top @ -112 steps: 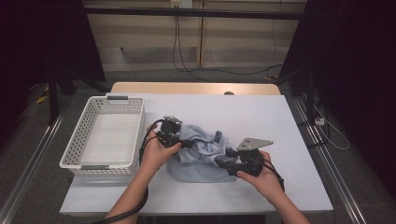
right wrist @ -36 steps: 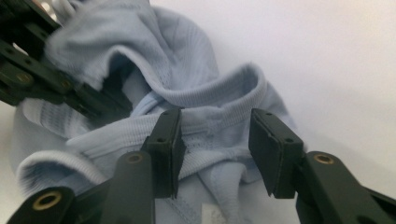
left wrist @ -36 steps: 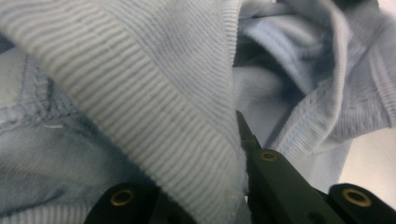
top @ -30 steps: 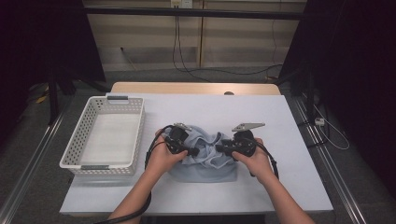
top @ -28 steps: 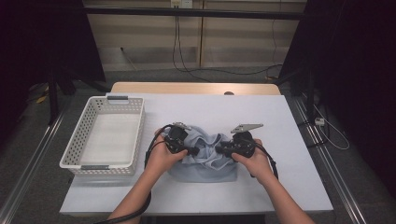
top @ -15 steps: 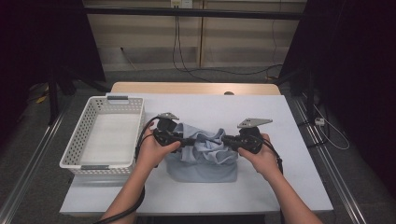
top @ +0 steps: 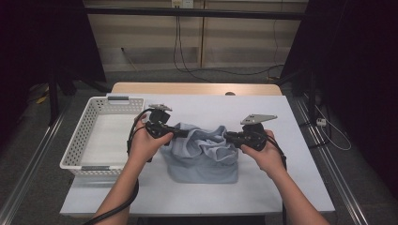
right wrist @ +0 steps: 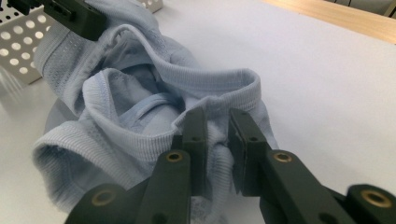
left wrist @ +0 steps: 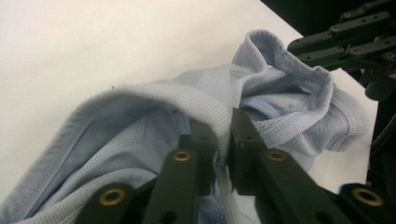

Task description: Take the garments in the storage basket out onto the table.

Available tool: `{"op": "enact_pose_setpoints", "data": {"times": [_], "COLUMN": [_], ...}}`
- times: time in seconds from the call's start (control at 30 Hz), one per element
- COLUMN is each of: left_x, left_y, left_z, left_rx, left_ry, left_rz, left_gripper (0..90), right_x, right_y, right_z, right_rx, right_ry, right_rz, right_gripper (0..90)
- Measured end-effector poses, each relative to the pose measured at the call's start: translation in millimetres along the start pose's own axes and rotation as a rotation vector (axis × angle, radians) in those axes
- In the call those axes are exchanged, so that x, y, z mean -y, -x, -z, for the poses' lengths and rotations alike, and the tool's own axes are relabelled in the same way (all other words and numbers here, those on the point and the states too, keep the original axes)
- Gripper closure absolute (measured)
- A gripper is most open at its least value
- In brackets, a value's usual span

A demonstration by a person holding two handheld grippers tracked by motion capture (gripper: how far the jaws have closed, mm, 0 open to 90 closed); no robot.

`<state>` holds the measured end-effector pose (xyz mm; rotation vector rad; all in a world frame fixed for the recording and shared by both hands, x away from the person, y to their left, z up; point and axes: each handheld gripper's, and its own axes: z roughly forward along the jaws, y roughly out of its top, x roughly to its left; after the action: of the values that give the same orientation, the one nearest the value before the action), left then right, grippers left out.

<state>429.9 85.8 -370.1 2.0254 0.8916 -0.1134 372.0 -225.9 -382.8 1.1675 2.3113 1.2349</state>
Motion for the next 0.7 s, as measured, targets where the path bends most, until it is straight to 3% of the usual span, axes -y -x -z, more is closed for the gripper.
{"op": "enact_pose_setpoints", "data": {"times": [0.2,0.33,0.7], "left_x": [-10.7,-16.8,-39.5], "left_y": [-3.6,-7.4,-18.3], "left_z": [6.2,9.8,20.1], "left_rx": [0.01,0.018,-0.006], "left_ry": [0.015,0.034,0.064], "left_rz": [0.024,0.033,0.048], "left_gripper": [86.7,87.0,87.2], "right_x": [-4.3,-9.0,-29.5], "right_y": [5.5,10.8,28.1], "right_z": [4.5,8.5,19.8], "right_rx": [0.021,0.015,0.086], "right_ry": [0.032,0.034,0.094], "right_rz": [-0.014,-0.01,-0.017], "right_gripper": [78.2,83.1,85.7]}}
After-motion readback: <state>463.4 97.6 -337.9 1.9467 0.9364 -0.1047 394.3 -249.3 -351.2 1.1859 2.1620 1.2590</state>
